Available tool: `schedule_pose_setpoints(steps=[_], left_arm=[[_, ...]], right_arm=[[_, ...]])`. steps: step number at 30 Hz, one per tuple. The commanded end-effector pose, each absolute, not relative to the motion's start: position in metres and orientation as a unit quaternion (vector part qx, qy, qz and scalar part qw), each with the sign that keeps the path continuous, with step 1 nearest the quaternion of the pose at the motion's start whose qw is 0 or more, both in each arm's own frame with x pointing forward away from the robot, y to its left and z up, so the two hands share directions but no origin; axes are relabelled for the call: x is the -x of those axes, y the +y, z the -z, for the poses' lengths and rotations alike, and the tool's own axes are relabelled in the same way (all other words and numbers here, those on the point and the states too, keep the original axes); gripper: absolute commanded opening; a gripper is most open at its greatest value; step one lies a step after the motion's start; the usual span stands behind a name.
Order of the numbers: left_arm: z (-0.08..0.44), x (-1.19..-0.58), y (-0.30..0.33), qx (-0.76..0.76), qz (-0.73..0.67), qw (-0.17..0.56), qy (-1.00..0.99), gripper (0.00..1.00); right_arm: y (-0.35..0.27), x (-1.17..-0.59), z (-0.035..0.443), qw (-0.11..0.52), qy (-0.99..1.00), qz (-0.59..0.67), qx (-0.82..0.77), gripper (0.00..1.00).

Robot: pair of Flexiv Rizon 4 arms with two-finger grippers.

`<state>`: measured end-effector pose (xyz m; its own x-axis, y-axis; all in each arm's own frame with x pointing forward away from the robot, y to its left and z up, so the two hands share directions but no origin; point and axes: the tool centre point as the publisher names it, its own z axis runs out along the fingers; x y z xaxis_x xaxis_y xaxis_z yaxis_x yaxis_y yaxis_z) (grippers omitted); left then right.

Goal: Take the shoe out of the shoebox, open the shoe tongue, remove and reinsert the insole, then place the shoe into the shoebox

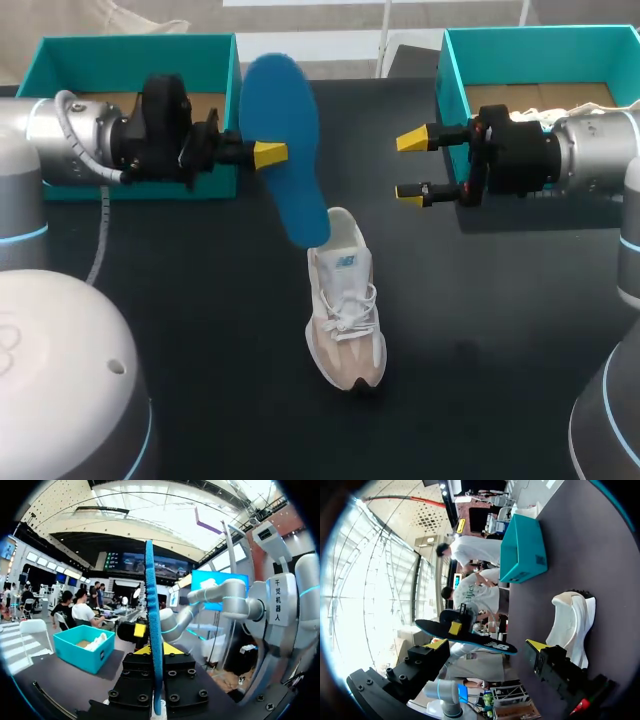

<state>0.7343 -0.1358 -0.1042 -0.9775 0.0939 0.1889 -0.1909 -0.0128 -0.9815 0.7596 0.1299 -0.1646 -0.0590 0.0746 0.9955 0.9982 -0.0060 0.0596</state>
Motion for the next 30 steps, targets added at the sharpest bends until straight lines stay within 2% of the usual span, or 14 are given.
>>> schedule_pose_setpoints(steps=[1,12,19,28,30], left_arm=[[0.094,-0.733,-0.139,-0.208,-0.662,0.246,-0.677,0.00],[0.111,-0.736,-0.140,-0.355,-0.541,0.453,-0.613,0.00],[0.139,-0.744,-0.147,-0.406,-0.501,0.551,-0.530,0.00],[0.154,-0.748,-0.154,-0.429,-0.482,0.584,-0.493,0.00],[0.157,-0.749,-0.154,-0.432,-0.477,0.592,-0.485,0.00]], right_arm=[[0.131,-0.759,0.165,0.463,-0.531,0.497,0.507,1.00],[0.131,-0.759,0.165,0.463,-0.531,0.497,0.507,1.00],[0.131,-0.759,0.165,0.463,-0.531,0.497,0.507,1.00],[0.131,-0.759,0.165,0.463,-0.531,0.497,0.507,1.00],[0.134,-0.757,0.161,0.438,-0.539,0.488,0.529,1.00]])
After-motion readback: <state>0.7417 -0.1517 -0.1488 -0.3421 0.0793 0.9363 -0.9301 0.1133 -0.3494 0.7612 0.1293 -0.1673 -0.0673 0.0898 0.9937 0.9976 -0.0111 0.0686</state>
